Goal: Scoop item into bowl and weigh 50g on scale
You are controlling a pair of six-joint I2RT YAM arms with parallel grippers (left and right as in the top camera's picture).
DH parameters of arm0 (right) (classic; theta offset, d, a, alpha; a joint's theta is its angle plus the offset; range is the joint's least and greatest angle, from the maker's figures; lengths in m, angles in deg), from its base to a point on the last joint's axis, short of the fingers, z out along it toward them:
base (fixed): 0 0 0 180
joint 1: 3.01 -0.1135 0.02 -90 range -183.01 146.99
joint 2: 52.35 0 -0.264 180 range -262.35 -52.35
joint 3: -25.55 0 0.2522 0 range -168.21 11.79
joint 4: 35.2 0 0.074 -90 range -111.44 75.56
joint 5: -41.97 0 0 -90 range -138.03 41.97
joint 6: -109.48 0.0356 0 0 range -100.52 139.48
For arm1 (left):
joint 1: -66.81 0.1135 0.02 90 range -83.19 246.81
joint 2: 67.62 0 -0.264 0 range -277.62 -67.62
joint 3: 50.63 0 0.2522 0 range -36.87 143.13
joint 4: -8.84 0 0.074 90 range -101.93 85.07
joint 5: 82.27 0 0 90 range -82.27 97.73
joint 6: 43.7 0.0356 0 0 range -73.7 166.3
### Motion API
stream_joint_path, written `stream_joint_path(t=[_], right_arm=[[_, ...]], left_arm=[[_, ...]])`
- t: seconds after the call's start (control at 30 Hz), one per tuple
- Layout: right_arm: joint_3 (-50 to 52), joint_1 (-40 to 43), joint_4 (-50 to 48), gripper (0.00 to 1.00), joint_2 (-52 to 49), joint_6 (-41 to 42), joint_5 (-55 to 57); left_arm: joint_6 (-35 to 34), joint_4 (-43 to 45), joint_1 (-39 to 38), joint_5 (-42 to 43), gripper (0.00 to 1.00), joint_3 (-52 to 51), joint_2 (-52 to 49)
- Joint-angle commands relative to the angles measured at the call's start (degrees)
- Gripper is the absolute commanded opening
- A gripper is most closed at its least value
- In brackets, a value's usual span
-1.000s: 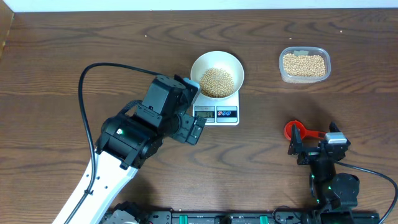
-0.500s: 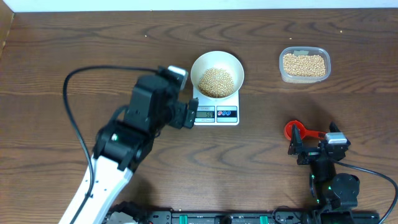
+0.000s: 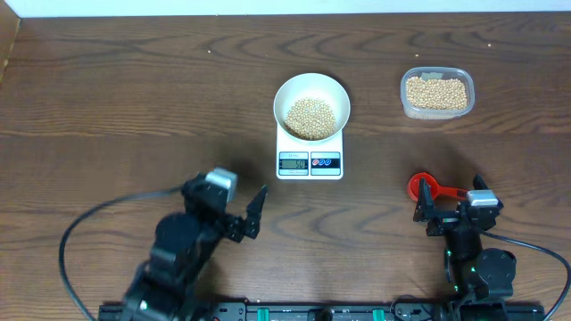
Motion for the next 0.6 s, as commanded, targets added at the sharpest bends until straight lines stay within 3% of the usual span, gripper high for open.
stream_joint_path(t=[0.0,0.27,0.57], right_arm=[[0.09,0.2,0.26,0.99,0.39,-0.66,0.68],[0.09,0.2,0.26,0.99,0.39,-0.68,0.66],[0.09,0.2,0.26,0.99,0.39,-0.68,0.66]], left_arm=[[-0.81,2.78,2.93,0.26,0.98,-7.85,8.2],[-5.9,10.51,8.15,0.26,0.98,-22.21,24.37],[-6.1,14.1,11.08,-2.36,0.98,-22.05,24.11]])
